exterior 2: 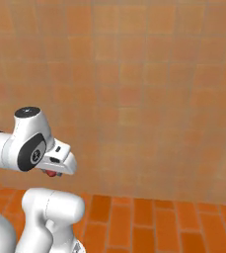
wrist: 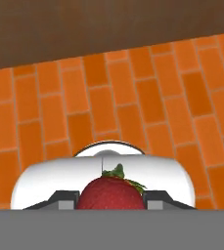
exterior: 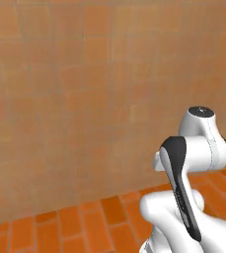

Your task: Take the strawberry from the fridge and place it on top of the pancake, located on the dining counter.

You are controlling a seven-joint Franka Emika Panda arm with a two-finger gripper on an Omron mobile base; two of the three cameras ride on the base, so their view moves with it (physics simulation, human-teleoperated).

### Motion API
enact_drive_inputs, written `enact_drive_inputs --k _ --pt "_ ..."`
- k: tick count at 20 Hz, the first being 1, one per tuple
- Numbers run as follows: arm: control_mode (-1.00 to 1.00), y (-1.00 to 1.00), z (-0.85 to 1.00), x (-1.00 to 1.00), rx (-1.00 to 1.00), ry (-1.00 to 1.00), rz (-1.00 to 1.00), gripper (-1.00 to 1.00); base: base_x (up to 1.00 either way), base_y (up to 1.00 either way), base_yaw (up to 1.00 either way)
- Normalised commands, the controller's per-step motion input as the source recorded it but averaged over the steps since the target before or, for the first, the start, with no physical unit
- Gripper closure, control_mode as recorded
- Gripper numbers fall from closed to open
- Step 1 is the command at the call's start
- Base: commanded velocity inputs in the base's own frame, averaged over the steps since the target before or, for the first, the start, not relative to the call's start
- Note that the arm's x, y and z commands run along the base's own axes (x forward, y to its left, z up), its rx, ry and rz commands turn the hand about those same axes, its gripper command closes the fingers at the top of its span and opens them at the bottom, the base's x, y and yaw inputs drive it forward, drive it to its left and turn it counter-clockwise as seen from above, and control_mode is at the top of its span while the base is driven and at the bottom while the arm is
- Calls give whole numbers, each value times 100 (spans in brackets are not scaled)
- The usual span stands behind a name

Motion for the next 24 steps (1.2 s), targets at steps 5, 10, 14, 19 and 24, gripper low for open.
enact_drive_inputs --k 5,10,14,19,24 --pt "100 0 0 0 0 0 0 100 25 -59 -70" --pt "100 0 0 0 0 0 0 100 13 -43 -78" --pt "100 0 0 0 0 0 0 100 32 -20 -76" --pt "100 0 0 0 0 0 0 100 40 -6 -76" --pt "100 0 0 0 0 0 0 100 40 3 -81"
